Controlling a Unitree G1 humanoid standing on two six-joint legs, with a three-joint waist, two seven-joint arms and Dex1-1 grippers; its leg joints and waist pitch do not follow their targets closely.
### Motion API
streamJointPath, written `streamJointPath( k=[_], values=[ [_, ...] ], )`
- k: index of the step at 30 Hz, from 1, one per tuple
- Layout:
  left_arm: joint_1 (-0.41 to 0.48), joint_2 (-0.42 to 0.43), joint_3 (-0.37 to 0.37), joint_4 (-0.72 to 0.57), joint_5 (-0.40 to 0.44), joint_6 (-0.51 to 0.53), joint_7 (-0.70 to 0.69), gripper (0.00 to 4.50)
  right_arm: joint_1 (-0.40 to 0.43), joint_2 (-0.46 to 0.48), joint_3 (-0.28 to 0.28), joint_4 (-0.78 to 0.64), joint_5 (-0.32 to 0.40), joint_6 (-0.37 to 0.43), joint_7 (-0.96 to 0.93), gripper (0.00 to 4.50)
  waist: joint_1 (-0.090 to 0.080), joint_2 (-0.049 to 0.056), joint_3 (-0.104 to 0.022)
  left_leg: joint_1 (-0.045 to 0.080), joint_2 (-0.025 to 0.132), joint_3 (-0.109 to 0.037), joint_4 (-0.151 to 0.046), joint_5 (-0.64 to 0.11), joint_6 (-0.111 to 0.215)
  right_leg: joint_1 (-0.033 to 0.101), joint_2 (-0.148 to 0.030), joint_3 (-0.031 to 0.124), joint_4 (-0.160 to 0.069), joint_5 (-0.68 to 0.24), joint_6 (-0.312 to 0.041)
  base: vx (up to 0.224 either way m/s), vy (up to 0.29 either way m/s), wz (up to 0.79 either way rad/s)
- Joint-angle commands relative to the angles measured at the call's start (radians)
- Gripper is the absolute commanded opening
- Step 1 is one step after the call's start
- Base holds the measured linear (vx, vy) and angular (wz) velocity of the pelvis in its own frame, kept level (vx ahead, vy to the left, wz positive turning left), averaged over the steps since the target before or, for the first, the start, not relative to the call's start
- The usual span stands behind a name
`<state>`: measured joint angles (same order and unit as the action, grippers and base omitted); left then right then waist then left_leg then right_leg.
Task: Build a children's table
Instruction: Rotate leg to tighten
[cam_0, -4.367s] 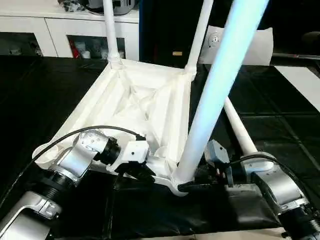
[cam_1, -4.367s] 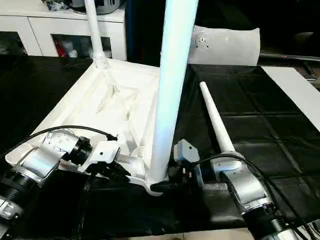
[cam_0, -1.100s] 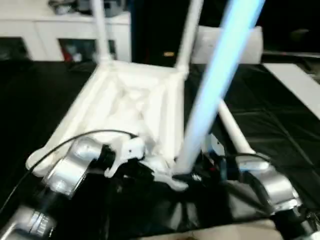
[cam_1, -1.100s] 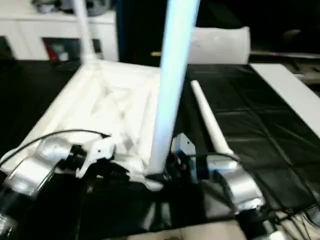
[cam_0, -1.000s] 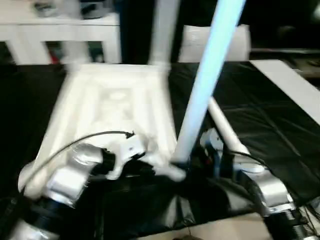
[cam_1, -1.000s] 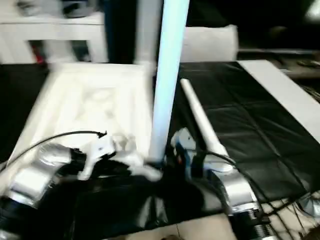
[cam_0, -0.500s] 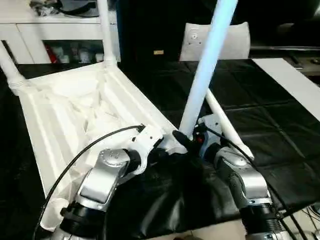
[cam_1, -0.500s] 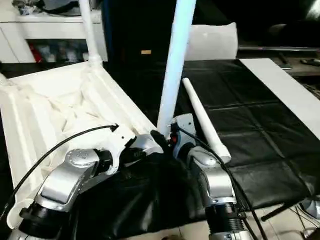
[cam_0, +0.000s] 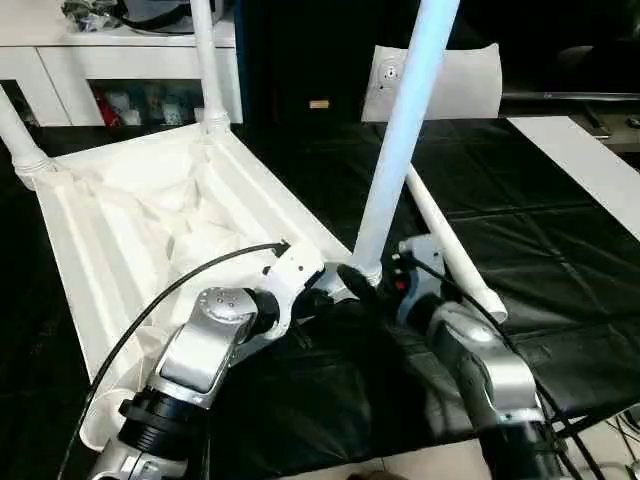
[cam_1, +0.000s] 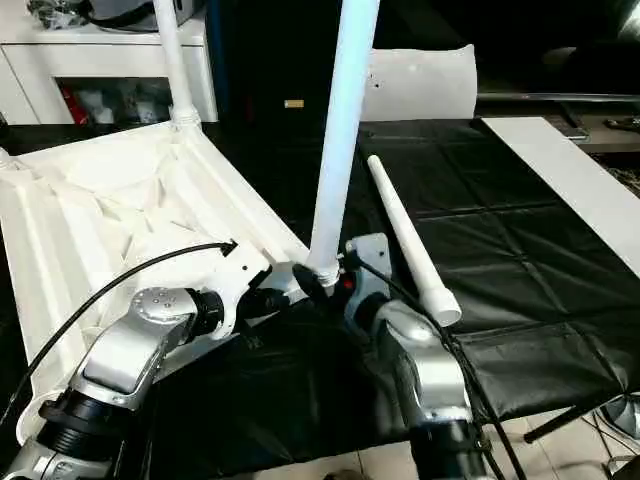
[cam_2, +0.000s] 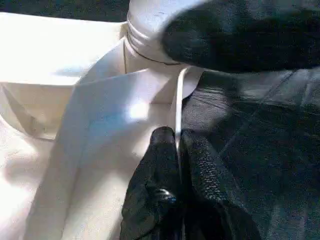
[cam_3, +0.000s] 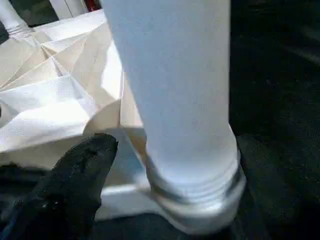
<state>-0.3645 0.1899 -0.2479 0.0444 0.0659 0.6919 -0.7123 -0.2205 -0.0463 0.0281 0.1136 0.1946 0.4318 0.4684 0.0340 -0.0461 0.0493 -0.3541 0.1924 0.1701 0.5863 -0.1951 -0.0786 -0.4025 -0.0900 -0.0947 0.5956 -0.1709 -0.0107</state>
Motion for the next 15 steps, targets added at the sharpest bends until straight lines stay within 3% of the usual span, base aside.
streamJointPath(
  k=[1, 7, 8, 11, 12, 14, 15],
  values=[
    [-0.042, 0.004, 0.031, 0.0, -0.001, -0.066, 0.048, 0.0, 0.038, -0.031, -0.005, -0.05, 0.005, 0.005, 0.023, 4.37, 0.006, 0.0, -0.05, -0.004, 0.034, -0.015, -0.079, -0.269, 0.013, 0.044, -0.058, 0.051, -0.098, -0.454, -0.071, 0.0, 0.0, 0.0],
    [-0.057, -0.008, 0.057, 0.031, -0.02, -0.092, 0.065, 0.0, 0.116, -0.103, -0.027, -0.179, 0.038, 0.038, 0.068, 4.37, 0.011, -0.004, -0.056, -0.008, 0.035, -0.01, -0.073, -0.197, 0.04, 0.048, -0.055, 0.055, -0.085, -0.33, -0.098, 0.0, 0.0, 0.0],
    [-0.06, -0.019, 0.072, 0.027, -0.041, -0.095, 0.06, 0.28, 0.129, -0.112, -0.034, -0.211, 0.051, 0.052, 0.072, 4.47, 0.009, -0.006, -0.057, -0.014, 0.034, -0.011, -0.074, -0.182, 0.047, 0.054, -0.056, 0.054, -0.08, -0.311, -0.107, 0.0, 0.0, 0.0],
    [-0.069, -0.038, 0.112, -0.004, -0.097, -0.071, 0.047, 0.55, 0.161, -0.129, -0.029, -0.272, 0.069, 0.08, 0.076, 4.5, 0.011, -0.004, -0.059, -0.011, 0.034, -0.008, -0.069, -0.161, 0.053, 0.051, -0.057, 0.054, -0.076, -0.279, -0.131, 0.0, 0.0, 0.0],
    [-0.071, -0.038, 0.123, -0.022, -0.118, -0.071, 0.038, 0.55, 0.174, -0.133, -0.02, -0.291, 0.073, 0.096, 0.075, 4.5, 0.012, -0.001, -0.06, -0.01, 0.038, -0.009, -0.069, -0.149, 0.054, 0.05, -0.057, 0.054, -0.074, -0.248, -0.155, 0.0, 0.0, 0.0],
    [-0.073, -0.032, 0.131, -0.038, -0.129, -0.076, 0.032, 0.82, 0.181, -0.131, -0.009, -0.298, 0.076, 0.125, 0.068, 4.5, 0.014, -0.004, -0.055, -0.008, 0.039, -0.008, -0.072, -0.175, 0.055, 0.049, -0.055, 0.053, -0.077, -0.262, -0.159, 0.0, 0.0, 0.0],
    [-0.074, -0.03, 0.136, -0.044, -0.135, -0.073, 0.028, 0.94, 0.182, -0.131, -0.002, -0.298, 0.075, 0.135, 0.066, 4.5, 0.016, 0.001, -0.055, -0.006, 0.038, -0.008, -0.072, -0.182, 0.052, 0.049, -0.056, 0.053, -0.077, -0.271, -0.159, 0.0, 0.0, 0.0]
  ],
)
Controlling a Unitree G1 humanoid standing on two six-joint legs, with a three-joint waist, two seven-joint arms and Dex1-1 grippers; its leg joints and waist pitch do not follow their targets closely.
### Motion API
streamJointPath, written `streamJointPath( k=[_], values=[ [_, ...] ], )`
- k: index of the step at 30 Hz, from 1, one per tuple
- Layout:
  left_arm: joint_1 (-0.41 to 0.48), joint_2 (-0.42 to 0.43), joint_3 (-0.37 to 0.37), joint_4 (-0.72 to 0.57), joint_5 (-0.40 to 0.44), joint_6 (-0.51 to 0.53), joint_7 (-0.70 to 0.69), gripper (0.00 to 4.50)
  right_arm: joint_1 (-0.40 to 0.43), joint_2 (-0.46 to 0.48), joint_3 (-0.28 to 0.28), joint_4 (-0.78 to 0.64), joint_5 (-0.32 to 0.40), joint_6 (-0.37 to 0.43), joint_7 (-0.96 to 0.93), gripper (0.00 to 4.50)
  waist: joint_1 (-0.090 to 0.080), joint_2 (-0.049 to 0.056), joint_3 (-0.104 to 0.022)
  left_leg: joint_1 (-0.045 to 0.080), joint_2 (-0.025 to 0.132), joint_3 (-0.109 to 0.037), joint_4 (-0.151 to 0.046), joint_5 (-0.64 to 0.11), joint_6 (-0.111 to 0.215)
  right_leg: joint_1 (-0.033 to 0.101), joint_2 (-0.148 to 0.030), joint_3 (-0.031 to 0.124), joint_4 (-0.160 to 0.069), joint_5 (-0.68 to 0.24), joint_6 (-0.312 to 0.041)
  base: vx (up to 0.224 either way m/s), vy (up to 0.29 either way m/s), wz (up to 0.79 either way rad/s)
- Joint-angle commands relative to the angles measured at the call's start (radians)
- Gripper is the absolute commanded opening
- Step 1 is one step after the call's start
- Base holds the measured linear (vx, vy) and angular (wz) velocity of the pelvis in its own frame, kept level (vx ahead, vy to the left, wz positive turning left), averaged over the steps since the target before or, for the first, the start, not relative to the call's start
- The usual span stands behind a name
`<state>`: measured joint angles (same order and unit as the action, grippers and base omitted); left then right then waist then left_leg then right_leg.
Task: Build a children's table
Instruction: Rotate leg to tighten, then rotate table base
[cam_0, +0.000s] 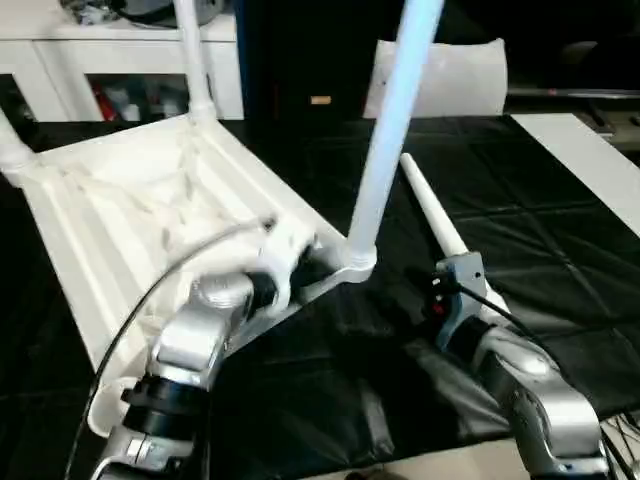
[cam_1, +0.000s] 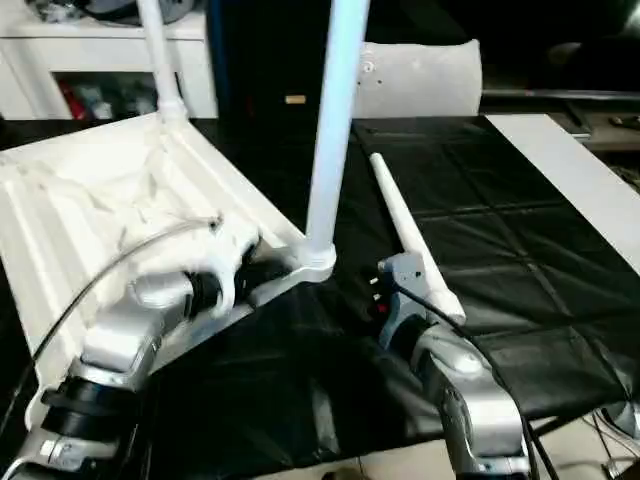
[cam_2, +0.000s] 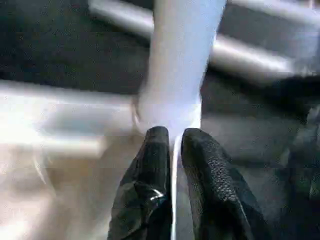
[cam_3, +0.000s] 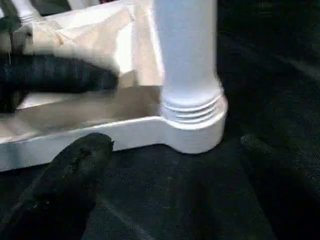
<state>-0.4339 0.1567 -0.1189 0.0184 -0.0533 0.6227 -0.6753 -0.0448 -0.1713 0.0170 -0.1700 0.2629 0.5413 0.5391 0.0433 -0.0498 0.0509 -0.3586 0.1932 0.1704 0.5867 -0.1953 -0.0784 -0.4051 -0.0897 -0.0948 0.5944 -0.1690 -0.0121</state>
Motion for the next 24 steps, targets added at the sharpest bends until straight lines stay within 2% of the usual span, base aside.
streamJointPath(
  k=[1, 2, 5, 7, 8, 9, 10, 12, 13, 14, 15, 16, 19, 20, 23, 24],
  values=[
    [-0.006, 0.011, 0.017, -0.033, -0.029, 0.002, -0.019, 0.94, 0.008, -0.005, 0.024, -0.015, 0.006, 0.041, -0.005, 4.5, 0.005, 0.001, -0.055, -0.003, 0.037, -0.009, -0.073, -0.193, 0.047, 0.052, -0.057, 0.053, -0.078, -0.295, -0.149, 0.0, 0.0, 0.0],
    [-0.01, 0.017, 0.032, -0.05, -0.046, 0.018, -0.03, 0.94, 0.006, -0.005, 0.043, -0.013, -0.007, 0.043, -0.008, 4.5, 0.003, -0.003, -0.054, -0.004, 0.036, -0.008, -0.074, -0.202, 0.042, 0.051, -0.056, 0.054, -0.082, -0.32, -0.137, 0.0, 0.0, 0.0],
    [-0.024, 0.06, 0.065, -0.09, -0.064, 0.05, -0.043, 0.94, -0.007, 0.007, 0.087, -0.005, -0.032, 0.055, -0.025, 4.5, 0.003, 0.002, -0.053, -0.003, 0.036, -0.011, -0.076, -0.217, 0.022, 0.049, -0.057, 0.054, -0.082, -0.358, -0.12, 0.0, 0.0, 0.0],
    [-0.03, 0.121, 0.097, -0.109, -0.049, 0.072, -0.03, 0.94, -0.019, 0.017, 0.123, 0.005, -0.05, 0.066, -0.031, 4.5, -0.002, 0.01, -0.052, -0.002, 0.035, -0.014, -0.078, -0.236, 0.01, 0.048, -0.054, 0.053, -0.082, -0.366, -0.113, 0.0, 0.0, 0.0],
    [-0.023, 0.214, 0.124, -0.111, -0.001, 0.08, -0.01, 0.94, -0.03, 0.026, 0.156, 0.022, -0.064, 0.081, -0.039, 4.5, -0.004, 0.009, -0.052, 0.001, 0.034, -0.014, -0.078, -0.241, 0.006, 0.047, -0.052, 0.053, -0.083, -0.367, -0.108, 0.0, 0.0, 0.0],
    [-0.023, 0.214, 0.124, -0.111, -0.001, 0.08, -0.01, 0.94, -0.03, 0.026, 0.156, 0.022, -0.064, 0.081, -0.039, 4.5, -0.005, 0.012, -0.052, 0.002, 0.033, -0.015, -0.078, -0.242, 0.004, 0.046, -0.052, 0.053, -0.081, -0.362, -0.108, 0.0, 0.0, 0.0],
    [-0.01, 0.274, 0.131, -0.113, 0.037, 0.076, -0.005, 0.65, -0.034, 0.031, 0.17, 0.029, -0.07, 0.079, -0.045, 4.5, -0.009, 0.018, -0.051, -0.002, 0.033, -0.018, -0.081, -0.247, 0.0, 0.049, -0.051, 0.052, -0.078, -0.359, -0.106, 0.0, 0.0, 0.0],
    [0.018, 0.377, 0.169, -0.118, 0.08, 0.096, 0.002, 0.57, -0.046, 0.048, 0.184, 0.047, -0.075, 0.078, -0.064, 4.5, -0.008, 0.02, -0.053, 0.007, 0.035, -0.017, -0.079, -0.242, -0.012, 0.044, -0.05, 0.055, -0.074, -0.325, -0.113, 0.0, 0.0, 0.0],
    [0.029, 0.413, 0.183, -0.12, 0.094, 0.104, 0.002, 0.52, -0.051, 0.054, 0.187, 0.055, -0.08, 0.075, -0.073, 4.5, -0.013, 0.02, -0.052, 0.001, 0.034, -0.018, -0.083, -0.234, -0.016, 0.049, -0.048, 0.056, -0.067, -0.293, -0.124, 0.0, 0.0, 0.0],
    [0.042, 0.452, 0.193, -0.122, 0.107, 0.109, 0.002, 0.39, -0.056, 0.06, 0.189, 0.063, -0.087, 0.074, -0.083, 4.5, -0.013, 0.022, -0.053, 0.004, 0.034, -0.018, -0.083, -0.233, -0.019, 0.048, -0.047, 0.056, -0.065, -0.282, -0.128, 0.0, 0.0, 0.0],
    [0.055, 0.492, 0.198, -0.122, 0.126, 0.11, 0.002, 0.26, -0.061, 0.068, 0.188, 0.071, -0.091, 0.074, -0.093, 4.5, -0.011, 0.026, -0.053, 0.013, 0.036, -0.015, -0.081, -0.233, -0.025, 0.042, -0.046, 0.057, -0.063, -0.254, -0.144, 0.0, 0.0, 0.0],
    [0.067, 0.523, 0.198, -0.121, 0.142, 0.109, 0.002, 0.17, -0.064, 0.075, 0.185, 0.077, -0.091, 0.074, -0.1, 4.5, -0.007, 0.028, -0.053, 0.016, 0.036, -0.014, -0.081, -0.229, -0.026, 0.04, -0.045, 0.058, -0.061, -0.227, -0.157, 0.0, 0.0, 0.0],
    [0.132, 0.639, 0.205, -0.085, 0.174, 0.107, -0.003, 0.05, -0.11, 0.105, 0.177, 0.149, -0.101, 0.06, -0.139, 4.5, -0.003, 0.028, -0.05, 0.015, 0.034, -0.015, -0.086, -0.255, -0.036, 0.04, -0.047, 0.059, -0.059, -0.251, -0.158, 0.0, 0.0, 0.0],
    [0.148, 0.649, 0.195, -0.081, 0.176, 0.106, -0.013, 0.05, -0.124, 0.109, 0.178, 0.172, -0.107, 0.05, -0.144, 4.5, -0.003, 0.033, -0.049, 0.016, 0.034, -0.017, -0.088, -0.279, -0.043, 0.039, -0.05, 0.059, -0.061, -0.274, -0.157, 0.0, 0.0, 0.0],
    [0.191, 0.679, 0.155, -0.071, 0.186, 0.096, -0.042, 0.05, -0.161, 0.113, 0.19, 0.23, -0.126, 0.024, -0.149, 4.5, 0.001, 0.032, -0.048, 0.019, 0.035, -0.016, -0.089, -0.307, -0.053, 0.037, -0.052, 0.061, -0.064, -0.293, -0.157, 0.0, 0.0, 0.0],
    [0.203, 0.687, 0.144, -0.071, 0.187, 0.105, -0.048, 0.05, -0.171, 0.114, 0.194, 0.246, -0.13, 0.017, -0.151, 4.5, 0.002, 0.039, -0.049, 0.019, 0.035, -0.017, -0.088, -0.31, -0.056, 0.037, -0.053, 0.062, -0.063, -0.29, -0.158, 0.0, 0.0, 0.0]
  ],
)
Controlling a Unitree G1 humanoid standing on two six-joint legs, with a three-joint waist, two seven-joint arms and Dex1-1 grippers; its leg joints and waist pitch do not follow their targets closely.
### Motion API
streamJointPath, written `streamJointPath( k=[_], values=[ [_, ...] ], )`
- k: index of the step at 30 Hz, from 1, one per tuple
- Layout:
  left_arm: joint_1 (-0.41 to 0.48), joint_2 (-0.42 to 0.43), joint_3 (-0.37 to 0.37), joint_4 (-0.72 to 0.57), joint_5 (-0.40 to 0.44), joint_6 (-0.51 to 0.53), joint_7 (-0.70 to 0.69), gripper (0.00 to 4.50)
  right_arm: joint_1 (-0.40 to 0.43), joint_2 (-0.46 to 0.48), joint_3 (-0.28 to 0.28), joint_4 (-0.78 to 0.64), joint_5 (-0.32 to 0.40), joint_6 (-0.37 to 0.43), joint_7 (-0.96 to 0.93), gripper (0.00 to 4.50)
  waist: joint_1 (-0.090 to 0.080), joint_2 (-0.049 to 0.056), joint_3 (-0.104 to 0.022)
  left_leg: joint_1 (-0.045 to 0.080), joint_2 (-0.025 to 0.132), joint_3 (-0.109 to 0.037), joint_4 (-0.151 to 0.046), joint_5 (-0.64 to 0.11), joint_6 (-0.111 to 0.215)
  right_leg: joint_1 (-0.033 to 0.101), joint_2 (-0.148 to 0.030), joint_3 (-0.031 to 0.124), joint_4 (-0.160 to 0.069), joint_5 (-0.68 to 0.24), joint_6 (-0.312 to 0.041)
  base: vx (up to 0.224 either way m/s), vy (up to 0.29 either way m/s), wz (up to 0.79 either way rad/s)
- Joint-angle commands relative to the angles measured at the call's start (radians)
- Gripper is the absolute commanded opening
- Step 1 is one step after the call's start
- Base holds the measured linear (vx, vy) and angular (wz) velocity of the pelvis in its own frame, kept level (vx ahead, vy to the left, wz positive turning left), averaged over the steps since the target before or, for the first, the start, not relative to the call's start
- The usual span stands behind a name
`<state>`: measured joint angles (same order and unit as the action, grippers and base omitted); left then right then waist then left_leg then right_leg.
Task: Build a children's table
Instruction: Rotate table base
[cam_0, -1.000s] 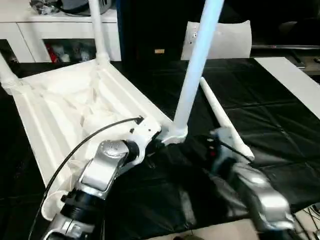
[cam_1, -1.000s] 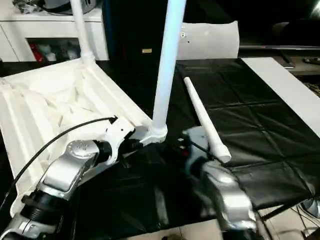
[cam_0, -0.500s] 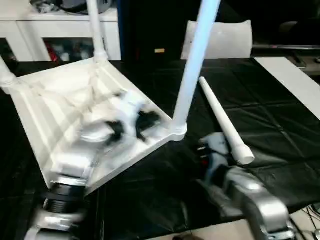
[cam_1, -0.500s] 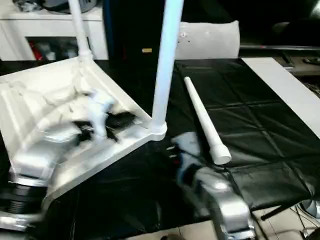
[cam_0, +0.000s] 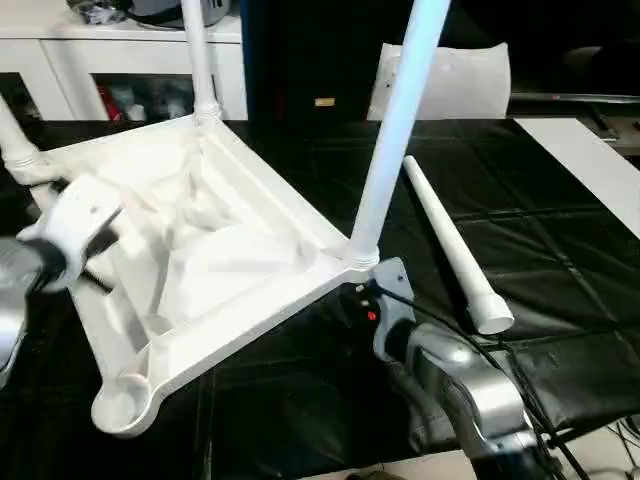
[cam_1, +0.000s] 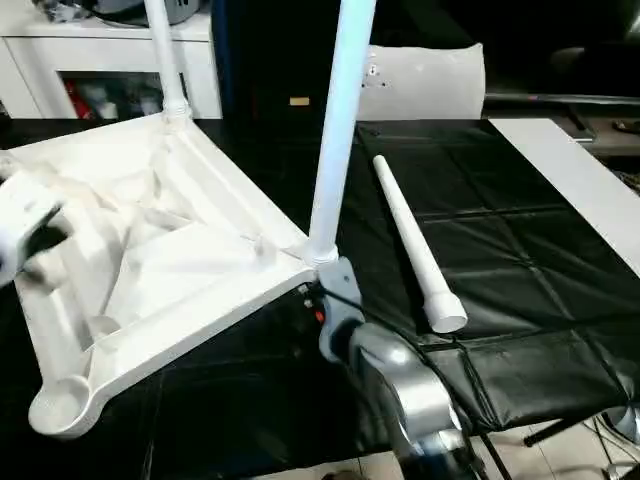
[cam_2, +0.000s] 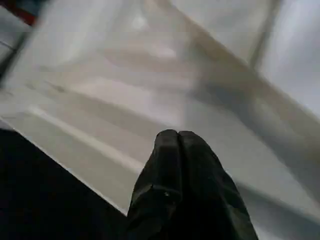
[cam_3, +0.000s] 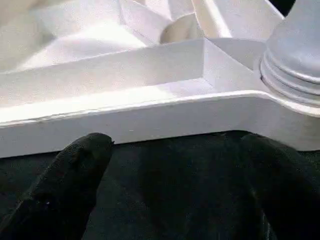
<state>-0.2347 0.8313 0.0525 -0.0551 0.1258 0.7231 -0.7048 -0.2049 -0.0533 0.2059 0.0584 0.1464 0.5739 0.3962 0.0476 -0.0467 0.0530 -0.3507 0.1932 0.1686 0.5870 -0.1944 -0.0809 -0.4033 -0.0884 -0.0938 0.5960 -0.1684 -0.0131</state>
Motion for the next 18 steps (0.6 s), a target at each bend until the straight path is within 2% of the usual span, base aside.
streamJointPath(
  k=[1, 3, 4, 10, 13, 14, 16, 18],
  values=[
    [0.018, 0.035, -0.051, 0.012, 0.043, -0.01, -0.008, 0.05, -0.021, -0.003, 0.005, 0.029, -0.014, -0.021, -0.005, 4.5, -0.002, 0.033, -0.051, 0.01, 0.035, -0.014, -0.089, -0.309, -0.053, 0.036, -0.053, 0.061, -0.065, -0.283, -0.156, 0.0, 0.0, 0.0],
    [0.023, 0.042, -0.056, 0.015, 0.055, -0.011, -0.001, 0.05, -0.026, -0.003, 0.006, 0.036, -0.017, -0.025, -0.005, 4.5, -0.002, 0.032, -0.05, 0.007, 0.034, -0.015, -0.09, -0.31, -0.048, 0.039, -0.053, 0.061, -0.065, -0.286, -0.151, 0.0, 0.0, 0.0],
    [0.027, 0.048, -0.059, 0.017, 0.065, -0.013, 0.01, 0.05, -0.033, -0.003, 0.005, 0.044, -0.019, -0.028, -0.006, 4.5, -0.001, 0.034, -0.051, 0.011, 0.034, -0.015, -0.089, -0.311, -0.048, 0.037, -0.052, 0.061, -0.066, -0.29, -0.15, 0.0, 0.0, 0.0],
    [0.051, 0.109, -0.098, 0.007, 0.108, -0.003, 0.003, 0.05, -0.061, -0.007, 0.009, 0.099, -0.03, -0.058, -0.001, 4.5, -0.004, 0.031, -0.051, 0.009, 0.035, -0.015, -0.088, -0.307, -0.046, 0.038, -0.052, 0.062, -0.064, -0.284, -0.159, 0.0, 0.0, 0.0],
    [0.071, 0.113, -0.114, -0.012, 0.075, 0.015, -0.045, 0.05, -0.074, -0.006, 0.007, 0.126, -0.034, -0.074, 0.002, 4.5, -0.002, 0.032, -0.053, 0.012, 0.035, -0.015, -0.087, -0.3, -0.049, 0.037, -0.053, 0.062, -0.062, -0.265, -0.172, 0.0, 0.0, 0.0],
    [0.077, 0.115, -0.118, -0.017, 0.07, 0.016, -0.057, 0.05, -0.076, -0.006, 0.007, 0.13, -0.034, -0.077, 0.002, 4.5, -0.003, 0.032, -0.052, 0.008, 0.036, -0.015, -0.088, -0.295, -0.05, 0.039, -0.053, 0.062, -0.06, -0.257, -0.176, 0.0, 0.0, 0.0],
    [0.089, 0.106, -0.123, -0.056, 0.029, 0.062, -0.101, 0.05, -0.082, -0.005, 0.005, 0.144, -0.035, -0.084, 0.005, 4.5, -0.003, 0.032, -0.053, 0.01, 0.036, -0.013, -0.087, -0.281, -0.05, 0.039, -0.054, 0.062, -0.055, -0.236, -0.186, 0.0, 0.0, 0.0],
    [0.101, 0.104, -0.14, -0.073, -0.003, 0.042, -0.144, 0.05, -0.089, -0.004, 0.004, 0.156, -0.037, -0.091, 0.008, 4.5, -0.003, 0.029, -0.051, 0.009, 0.035, -0.013, -0.087, -0.295, -0.047, 0.039, -0.053, 0.062, -0.059, -0.26, -0.185, 0.0, 0.0, 0.0]
  ],
)
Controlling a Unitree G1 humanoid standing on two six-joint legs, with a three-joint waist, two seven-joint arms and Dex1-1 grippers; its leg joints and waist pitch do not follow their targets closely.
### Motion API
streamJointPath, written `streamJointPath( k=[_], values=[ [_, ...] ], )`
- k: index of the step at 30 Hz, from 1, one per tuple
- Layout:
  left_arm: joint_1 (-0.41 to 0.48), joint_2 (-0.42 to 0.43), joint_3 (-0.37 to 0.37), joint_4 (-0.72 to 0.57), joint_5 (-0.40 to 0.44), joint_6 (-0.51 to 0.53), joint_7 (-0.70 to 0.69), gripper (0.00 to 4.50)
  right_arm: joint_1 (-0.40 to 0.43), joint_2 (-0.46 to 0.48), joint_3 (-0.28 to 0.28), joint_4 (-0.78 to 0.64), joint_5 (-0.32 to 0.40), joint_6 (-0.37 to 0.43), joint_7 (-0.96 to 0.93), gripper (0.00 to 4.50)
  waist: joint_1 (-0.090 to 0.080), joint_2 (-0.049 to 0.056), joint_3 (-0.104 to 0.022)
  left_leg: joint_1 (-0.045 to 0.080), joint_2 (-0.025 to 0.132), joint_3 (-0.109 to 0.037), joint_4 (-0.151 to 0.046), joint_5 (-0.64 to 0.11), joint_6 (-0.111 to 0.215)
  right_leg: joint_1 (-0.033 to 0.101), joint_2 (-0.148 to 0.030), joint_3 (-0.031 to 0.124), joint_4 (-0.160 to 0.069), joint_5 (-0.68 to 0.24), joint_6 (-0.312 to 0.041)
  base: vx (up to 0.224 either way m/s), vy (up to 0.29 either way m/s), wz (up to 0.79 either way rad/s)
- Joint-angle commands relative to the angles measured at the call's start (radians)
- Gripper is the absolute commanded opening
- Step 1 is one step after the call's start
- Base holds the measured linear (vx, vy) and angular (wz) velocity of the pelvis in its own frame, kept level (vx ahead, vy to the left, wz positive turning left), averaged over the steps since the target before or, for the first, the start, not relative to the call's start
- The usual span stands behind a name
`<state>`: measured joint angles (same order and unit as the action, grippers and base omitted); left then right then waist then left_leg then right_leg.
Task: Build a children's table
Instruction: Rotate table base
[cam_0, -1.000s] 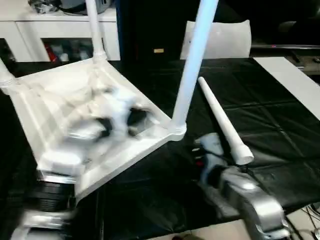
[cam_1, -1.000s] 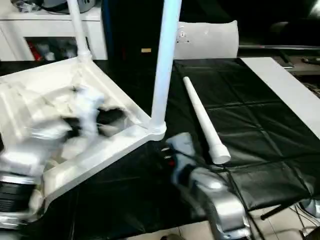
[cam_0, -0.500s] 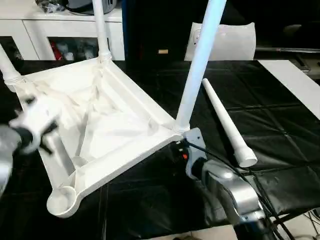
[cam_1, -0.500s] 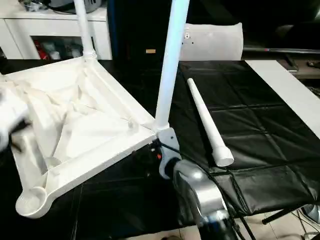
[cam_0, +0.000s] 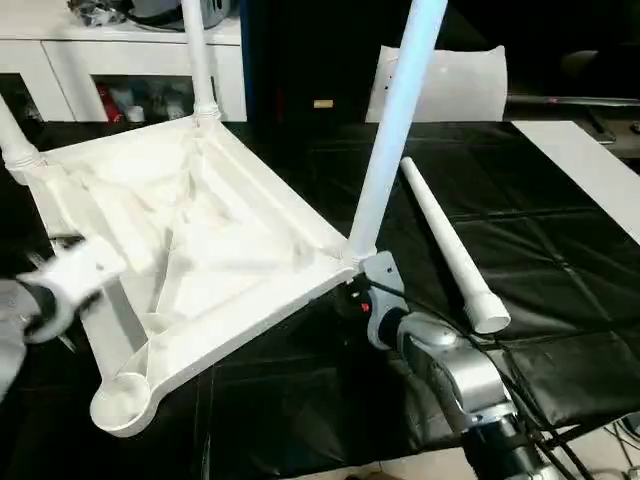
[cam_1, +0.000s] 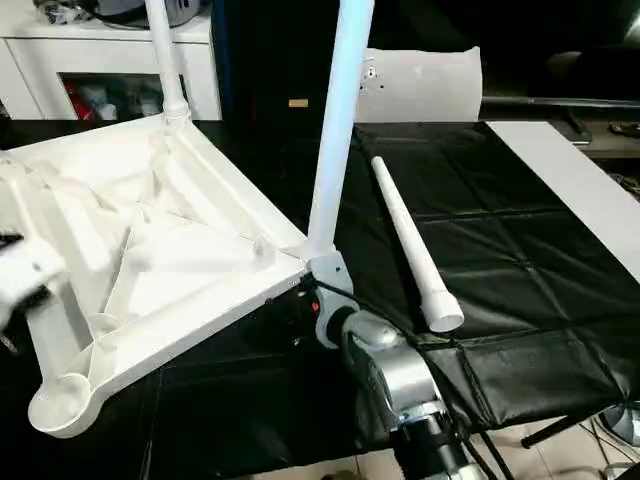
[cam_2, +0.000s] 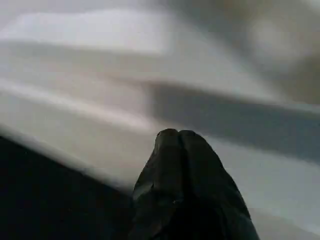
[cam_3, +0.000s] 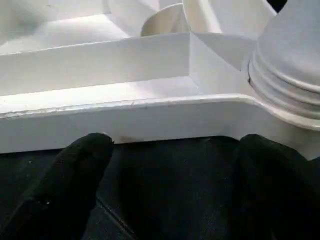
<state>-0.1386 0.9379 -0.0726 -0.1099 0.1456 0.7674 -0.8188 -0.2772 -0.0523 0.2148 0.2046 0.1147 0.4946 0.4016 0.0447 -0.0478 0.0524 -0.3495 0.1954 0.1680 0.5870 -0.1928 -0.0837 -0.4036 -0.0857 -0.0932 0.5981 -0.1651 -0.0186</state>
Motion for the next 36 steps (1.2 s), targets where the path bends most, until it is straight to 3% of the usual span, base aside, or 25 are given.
streamJointPath(
  k=[1, 10, 11, 13, 14, 15, 16, 17, 19, 20, 22, 23, 25, 27, 28, 29, 30, 32, 36],
  values=[
    [0.005, -0.003, -0.015, -0.019, -0.023, -0.002, -0.03, 0.05, -0.016, -0.005, -0.005, 0.01, -0.005, -0.011, 0.003, 4.5, -0.001, 0.031, -0.049, 0.008, 0.032, -0.012, -0.088, -0.309, -0.043, 0.037, -0.055, 0.061, -0.064, -0.284, -0.173, 0.0, 0.0, 0.0],
    [0.08, 0.062, -0.067, -0.209, -0.224, 0.041, -0.303, 0.05, -0.082, 0.015, -0.009, 0.133, -0.014, -0.068, 0.007, 4.5, -0.006, 0.032, -0.045, 0.013, 0.033, -0.015, -0.088, -0.366, -0.05, 0.031, -0.056, 0.061, -0.071, -0.381, -0.159, 0.0, 0.0, 0.0],
    [0.1, 0.046, -0.067, -0.274, -0.317, -0.011, -0.382, 0.05, -0.11, 0.02, -0.011, 0.164, -0.016, -0.084, 0.008, 4.5, -0.006, 0.029, -0.044, 0.009, 0.033, -0.016, -0.087, -0.355, -0.05, 0.032, -0.056, 0.061, -0.069, -0.367, -0.159, 0.0, 0.0, 0.0],
    [0.097, 0.026, -0.066, -0.289, -0.345, -0.005, -0.39, 0.05, -0.119, 0.022, -0.012, 0.173, -0.016, -0.089, 0.009, 4.5, -0.009, 0.03, -0.045, 0.007, 0.034, -0.015, -0.089, -0.35, -0.055, 0.034, -0.055, 0.061, -0.067, -0.355, -0.16, 0.0, 0.0, 0.0],
    [0.074, -0.027, -0.075, -0.297, -0.374, 0.008, -0.384, 0.05, -0.134, 0.026, -0.015, 0.188, -0.015, -0.095, 0.01, 4.5, -0.015, 0.028, -0.048, 0.005, 0.033, -0.015, -0.087, -0.331, -0.059, 0.038, -0.053, 0.061, -0.06, -0.322, -0.171, 0.0, 0.0, 0.0],
    [0.069, -0.037, -0.078, -0.296, -0.376, 0.008, -0.381, 0.05, -0.136, 0.026, -0.015, 0.19, -0.015, -0.095, 0.011, 4.5, -0.017, 0.024, -0.049, 0.001, 0.033, -0.015, -0.088, -0.317, -0.06, 0.042, -0.053, 0.061, -0.059, -0.306, -0.174, 0.0, 0.0, 0.0],
    [0.055, -0.06, -0.085, -0.291, -0.378, 0.006, -0.374, 0.05, -0.14, 0.027, -0.016, 0.193, -0.014, -0.097, 0.012, 4.5, -0.018, 0.027, -0.05, 0.005, 0.032, -0.012, -0.086, -0.309, -0.062, 0.04, -0.052, 0.061, -0.059, -0.288, -0.177, 0.0, 0.0, 0.0],
    [0.018, -0.106, -0.111, -0.274, -0.375, -0.009, -0.358, 0.05, -0.149, 0.029, -0.016, 0.207, -0.015, -0.106, 0.016, 4.5, -0.02, 0.023, -0.051, 0.005, 0.03, -0.01, -0.084, -0.303, -0.059, 0.04, -0.052, 0.062, -0.058, -0.279, -0.179, 0.0, 0.0, 0.0],
    [-0.001, -0.125, -0.126, -0.264, -0.373, -0.015, -0.352, 0.05, -0.155, 0.029, -0.014, 0.218, -0.019, -0.114, 0.018, 4.5, -0.022, 0.019, -0.053, 0.0, 0.03, -0.01, -0.082, -0.289, -0.054, 0.047, -0.055, 0.063, -0.059, -0.281, -0.175, 0.0, 0.0, 0.0],
    [-0.051, -0.191, -0.163, -0.237, -0.375, -0.026, -0.34, 0.05, -0.161, 0.03, -0.014, 0.229, -0.022, -0.121, 0.023, 4.5, -0.024, 0.018, -0.053, -0.003, 0.03, -0.009, -0.082, -0.282, -0.052, 0.049, -0.055, 0.063, -0.061, -0.295, -0.17, 0.0, 0.0, 0.0],
    [-0.076, -0.226, -0.18, -0.221, -0.376, -0.032, -0.334, 0.05, -0.164, 0.031, -0.014, 0.233, -0.023, -0.124, 0.025, 4.5, -0.023, 0.016, -0.055, 0.0, 0.029, -0.005, -0.077, -0.266, -0.053, 0.048, -0.053, 0.065, -0.062, -0.295, -0.166, 0.0, 0.0, 0.0],
    [-0.114, -0.277, -0.203, -0.186, -0.364, -0.048, -0.315, 0.05, -0.167, 0.033, -0.016, 0.239, -0.027, -0.128, 0.028, 4.5, -0.022, 0.017, -0.054, -0.003, 0.028, -0.006, -0.078, -0.26, -0.052, 0.05, -0.051, 0.063, -0.065, -0.311, -0.158, 0.0, 0.0, 0.0],
    [-0.139, -0.309, -0.222, -0.155, -0.342, -0.069, -0.298, 0.05, -0.17, 0.036, -0.02, 0.244, -0.031, -0.131, 0.03, 4.5, -0.021, 0.017, -0.054, 0.0, 0.028, -0.005, -0.075, -0.266, -0.051, 0.047, -0.051, 0.062, -0.07, -0.341, -0.147, 0.0, 0.0, 0.0],
    [-0.163, -0.344, -0.233, -0.125, -0.334, -0.083, -0.283, 0.05, -0.173, 0.038, -0.024, 0.251, -0.035, -0.135, 0.031, 4.5, -0.023, 0.016, -0.056, -0.004, 0.029, -0.008, -0.076, -0.261, -0.05, 0.052, -0.052, 0.061, -0.067, -0.339, -0.143, 0.0, 0.0, 0.0],
    [-0.192, -0.396, -0.242, -0.085, -0.329, -0.098, -0.255, 0.05, -0.172, 0.039, -0.026, 0.254, -0.036, -0.138, 0.031, 4.5, -0.027, 0.021, -0.056, -0.001, 0.029, -0.007, -0.074, -0.263, -0.048, 0.048, -0.049, 0.061, -0.069, -0.333, -0.145, 0.0, 0.0, 0.0],
    [-0.194, -0.4, -0.243, -0.082, -0.328, -0.099, -0.253, 0.05, -0.172, 0.039, -0.026, 0.254, -0.036, -0.139, 0.03, 4.5, -0.026, 0.018, -0.058, 0.002, 0.029, -0.005, -0.072, -0.264, -0.046, 0.046, -0.049, 0.061, -0.07, -0.327, -0.151, 0.0, 0.0, 0.0],
    [-0.203, -0.417, -0.246, -0.069, -0.326, -0.104, -0.243, 0.05, -0.172, 0.039, -0.026, 0.255, -0.036, -0.14, 0.03, 4.5, -0.026, 0.018, -0.059, -0.001, 0.03, -0.007, -0.072, -0.254, -0.046, 0.051, -0.05, 0.061, -0.066, -0.311, -0.157, 0.0, 0.0, 0.0],
    [-0.24, -0.474, -0.255, 0.013, -0.277, -0.16, -0.161, 0.05, -0.17, 0.038, -0.03, 0.255, -0.038, -0.149, 0.021, 4.5, -0.027, 0.018, -0.058, -0.003, 0.029, -0.005, -0.072, -0.245, -0.041, 0.05, -0.046, 0.06, -0.068, -0.297, -0.158, 0.0, 0.0, 0.0],
    [-0.266, -0.509, -0.253, 0.105, -0.21, -0.233, -0.059, 0.05, -0.172, 0.025, -0.058, 0.231, -0.048, -0.146, -0.005, 4.5, -0.028, 0.019, -0.059, -0.004, 0.027, -0.005, -0.07, -0.251, -0.031, 0.053, -0.046, 0.058, -0.072, -0.309, -0.15, 0.0, 0.0, 0.0]
  ],
)
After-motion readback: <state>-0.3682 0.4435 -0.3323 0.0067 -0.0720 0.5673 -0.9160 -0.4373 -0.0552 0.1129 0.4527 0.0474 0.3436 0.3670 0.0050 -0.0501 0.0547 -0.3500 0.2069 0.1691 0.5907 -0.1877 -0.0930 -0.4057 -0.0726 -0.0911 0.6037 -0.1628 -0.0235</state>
